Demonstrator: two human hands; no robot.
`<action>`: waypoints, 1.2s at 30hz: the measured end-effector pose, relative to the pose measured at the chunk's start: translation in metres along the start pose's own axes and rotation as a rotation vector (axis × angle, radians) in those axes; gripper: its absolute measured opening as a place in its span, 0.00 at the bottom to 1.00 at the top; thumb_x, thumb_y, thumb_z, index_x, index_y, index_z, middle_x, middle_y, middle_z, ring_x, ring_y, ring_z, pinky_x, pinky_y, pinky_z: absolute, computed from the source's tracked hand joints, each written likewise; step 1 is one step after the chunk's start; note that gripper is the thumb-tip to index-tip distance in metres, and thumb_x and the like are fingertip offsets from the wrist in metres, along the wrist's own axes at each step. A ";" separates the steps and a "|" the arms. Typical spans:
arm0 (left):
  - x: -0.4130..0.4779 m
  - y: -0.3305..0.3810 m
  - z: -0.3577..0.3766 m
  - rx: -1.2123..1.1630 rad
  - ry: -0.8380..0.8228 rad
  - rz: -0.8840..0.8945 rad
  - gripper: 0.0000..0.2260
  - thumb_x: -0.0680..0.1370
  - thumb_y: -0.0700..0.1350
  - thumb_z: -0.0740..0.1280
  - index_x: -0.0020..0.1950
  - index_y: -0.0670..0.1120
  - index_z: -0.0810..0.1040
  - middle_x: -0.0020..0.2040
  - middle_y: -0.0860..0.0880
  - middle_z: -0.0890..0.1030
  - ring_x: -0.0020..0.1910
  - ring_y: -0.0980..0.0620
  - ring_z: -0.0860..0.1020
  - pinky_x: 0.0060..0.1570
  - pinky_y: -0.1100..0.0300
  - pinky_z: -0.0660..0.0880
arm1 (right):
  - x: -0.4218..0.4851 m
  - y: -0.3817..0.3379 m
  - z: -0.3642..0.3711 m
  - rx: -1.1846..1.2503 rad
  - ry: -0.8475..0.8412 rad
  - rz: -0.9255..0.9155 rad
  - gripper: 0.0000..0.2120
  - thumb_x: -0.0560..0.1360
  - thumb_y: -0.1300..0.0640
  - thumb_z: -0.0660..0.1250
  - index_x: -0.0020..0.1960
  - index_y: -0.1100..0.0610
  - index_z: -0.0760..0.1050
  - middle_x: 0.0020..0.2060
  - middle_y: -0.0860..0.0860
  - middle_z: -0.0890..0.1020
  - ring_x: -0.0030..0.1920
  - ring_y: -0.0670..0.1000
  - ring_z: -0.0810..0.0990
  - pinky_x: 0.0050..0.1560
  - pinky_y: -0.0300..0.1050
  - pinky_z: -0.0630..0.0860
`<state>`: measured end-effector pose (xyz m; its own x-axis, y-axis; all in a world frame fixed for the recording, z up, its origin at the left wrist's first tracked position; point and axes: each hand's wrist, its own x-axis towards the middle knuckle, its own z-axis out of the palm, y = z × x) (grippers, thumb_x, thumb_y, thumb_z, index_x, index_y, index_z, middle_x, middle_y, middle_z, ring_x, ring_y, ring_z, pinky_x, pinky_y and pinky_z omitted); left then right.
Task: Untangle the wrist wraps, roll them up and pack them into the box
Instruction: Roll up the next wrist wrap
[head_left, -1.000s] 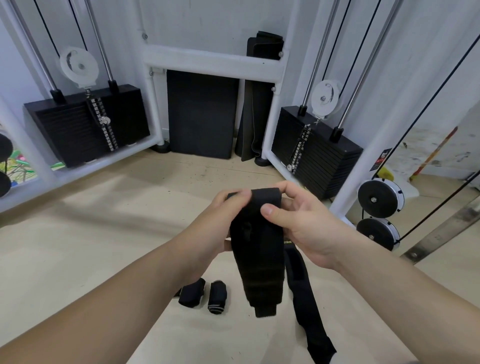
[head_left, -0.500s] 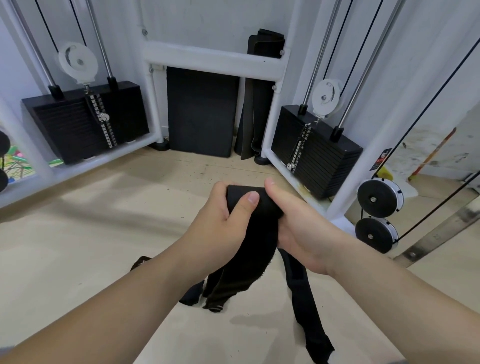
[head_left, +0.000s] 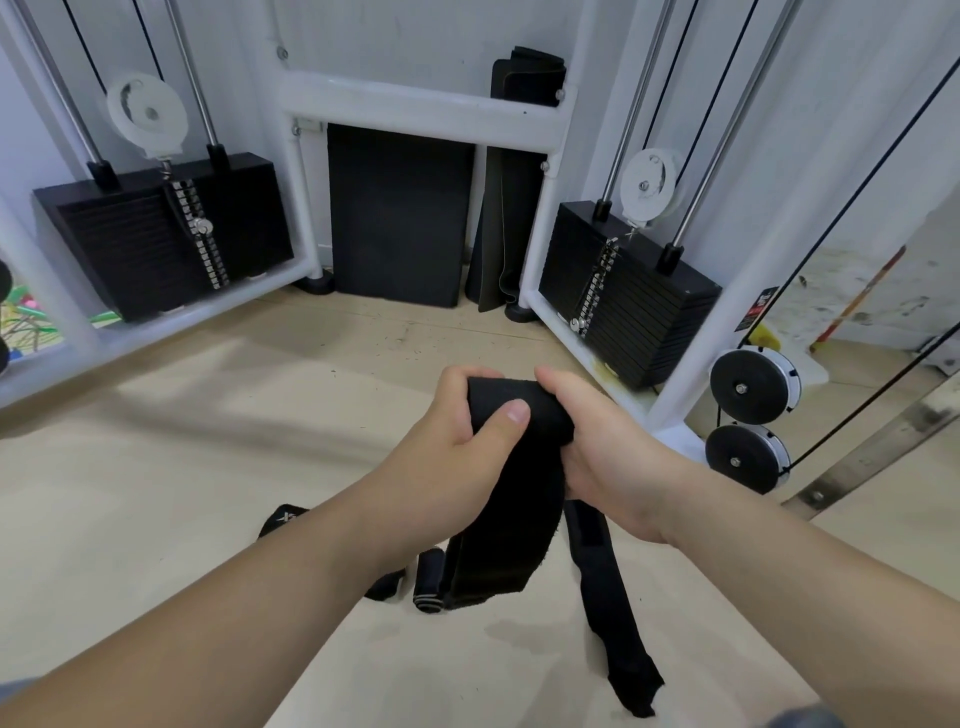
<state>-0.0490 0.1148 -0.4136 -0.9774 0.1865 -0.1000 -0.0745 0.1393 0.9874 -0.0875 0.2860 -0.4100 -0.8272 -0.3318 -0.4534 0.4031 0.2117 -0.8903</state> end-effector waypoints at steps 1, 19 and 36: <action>0.000 -0.001 0.000 -0.002 0.018 0.003 0.08 0.86 0.54 0.62 0.65 0.59 0.69 0.58 0.51 0.82 0.55 0.56 0.83 0.52 0.59 0.80 | 0.000 -0.001 -0.001 -0.020 -0.017 -0.006 0.28 0.85 0.34 0.52 0.69 0.49 0.80 0.62 0.54 0.87 0.65 0.53 0.85 0.69 0.55 0.78; 0.010 0.002 -0.026 0.041 0.083 0.029 0.23 0.77 0.58 0.76 0.71 0.67 0.75 0.62 0.55 0.81 0.58 0.54 0.83 0.56 0.58 0.82 | -0.002 -0.014 -0.014 -0.075 0.023 -0.260 0.16 0.82 0.48 0.65 0.66 0.53 0.79 0.56 0.57 0.89 0.58 0.58 0.88 0.66 0.65 0.80; 0.010 0.006 -0.021 -0.023 0.099 0.033 0.11 0.86 0.53 0.64 0.68 0.61 0.73 0.60 0.56 0.83 0.59 0.57 0.83 0.61 0.52 0.82 | 0.000 -0.008 -0.011 0.120 -0.056 -0.298 0.31 0.71 0.65 0.73 0.72 0.49 0.75 0.65 0.57 0.82 0.59 0.56 0.85 0.59 0.54 0.84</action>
<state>-0.0632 0.0967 -0.4065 -0.9941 0.0929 -0.0559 -0.0453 0.1126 0.9926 -0.0950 0.2946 -0.4019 -0.8943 -0.4136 -0.1709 0.1928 -0.0115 -0.9812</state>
